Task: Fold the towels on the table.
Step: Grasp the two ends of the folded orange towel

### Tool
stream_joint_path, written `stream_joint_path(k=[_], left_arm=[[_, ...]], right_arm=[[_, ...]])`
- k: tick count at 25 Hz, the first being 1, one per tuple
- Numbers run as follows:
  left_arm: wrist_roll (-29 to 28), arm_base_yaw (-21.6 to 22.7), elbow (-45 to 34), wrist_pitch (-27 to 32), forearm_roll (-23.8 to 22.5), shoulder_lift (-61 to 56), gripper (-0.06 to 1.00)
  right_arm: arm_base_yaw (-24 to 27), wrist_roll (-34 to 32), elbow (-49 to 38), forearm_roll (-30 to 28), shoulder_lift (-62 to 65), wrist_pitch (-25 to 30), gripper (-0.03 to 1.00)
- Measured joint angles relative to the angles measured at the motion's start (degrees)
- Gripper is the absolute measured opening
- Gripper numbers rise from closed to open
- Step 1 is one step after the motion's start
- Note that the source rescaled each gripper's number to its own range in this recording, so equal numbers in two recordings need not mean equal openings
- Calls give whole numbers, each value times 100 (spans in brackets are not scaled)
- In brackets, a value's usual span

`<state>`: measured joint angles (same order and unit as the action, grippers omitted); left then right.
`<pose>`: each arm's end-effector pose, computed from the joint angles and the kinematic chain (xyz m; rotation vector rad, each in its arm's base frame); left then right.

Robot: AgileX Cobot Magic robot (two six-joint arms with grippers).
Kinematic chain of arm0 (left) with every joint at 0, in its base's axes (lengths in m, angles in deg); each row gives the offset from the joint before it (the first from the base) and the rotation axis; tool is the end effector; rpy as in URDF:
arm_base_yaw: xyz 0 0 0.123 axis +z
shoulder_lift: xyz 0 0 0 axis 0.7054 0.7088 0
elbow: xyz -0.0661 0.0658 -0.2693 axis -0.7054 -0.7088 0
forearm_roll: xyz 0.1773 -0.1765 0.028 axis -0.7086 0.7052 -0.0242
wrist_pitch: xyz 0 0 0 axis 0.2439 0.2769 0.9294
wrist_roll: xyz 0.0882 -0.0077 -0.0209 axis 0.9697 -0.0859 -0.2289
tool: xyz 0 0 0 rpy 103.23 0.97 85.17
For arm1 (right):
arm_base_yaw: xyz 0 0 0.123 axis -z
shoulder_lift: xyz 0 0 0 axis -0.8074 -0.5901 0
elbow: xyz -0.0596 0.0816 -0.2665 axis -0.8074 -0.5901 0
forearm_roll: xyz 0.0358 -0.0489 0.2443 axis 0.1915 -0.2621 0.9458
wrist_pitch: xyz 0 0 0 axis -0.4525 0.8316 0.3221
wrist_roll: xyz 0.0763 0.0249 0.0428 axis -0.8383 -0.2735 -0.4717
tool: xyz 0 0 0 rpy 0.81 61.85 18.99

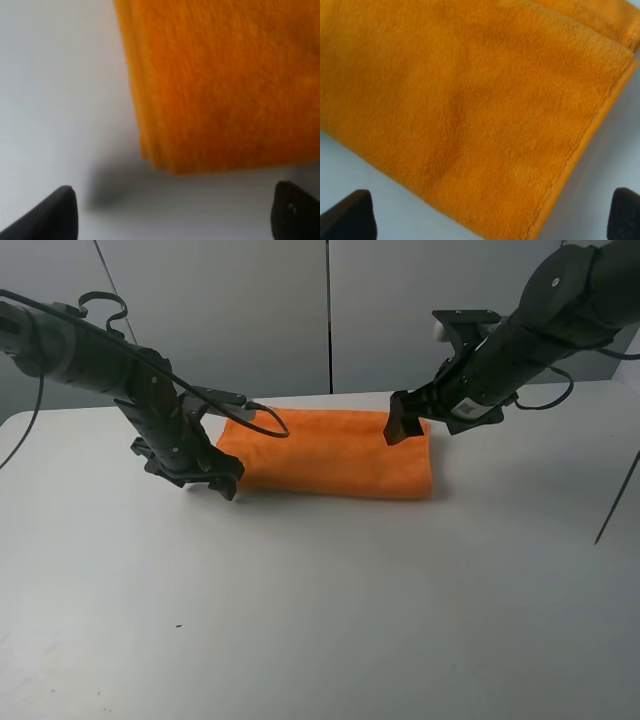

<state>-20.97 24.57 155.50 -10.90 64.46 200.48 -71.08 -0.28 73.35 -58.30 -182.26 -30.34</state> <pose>0.3783 -0.1365 0.0979 0.4671 2.8348 -0.0221 0.3419 0.1243 0.1692 -0.4328 2.6511 0.3585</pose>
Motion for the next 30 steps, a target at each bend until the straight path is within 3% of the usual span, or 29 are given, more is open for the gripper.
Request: stream_joint_path(k=[16,30], left_arm=[[179,-105,-152,179,43,-312,99],[209,-105,227,-466,-307,-541,99]], right_arm=[[0,-32,0,-127,-129,20,100],[327,-424,210,-133,-658,-21,100]])
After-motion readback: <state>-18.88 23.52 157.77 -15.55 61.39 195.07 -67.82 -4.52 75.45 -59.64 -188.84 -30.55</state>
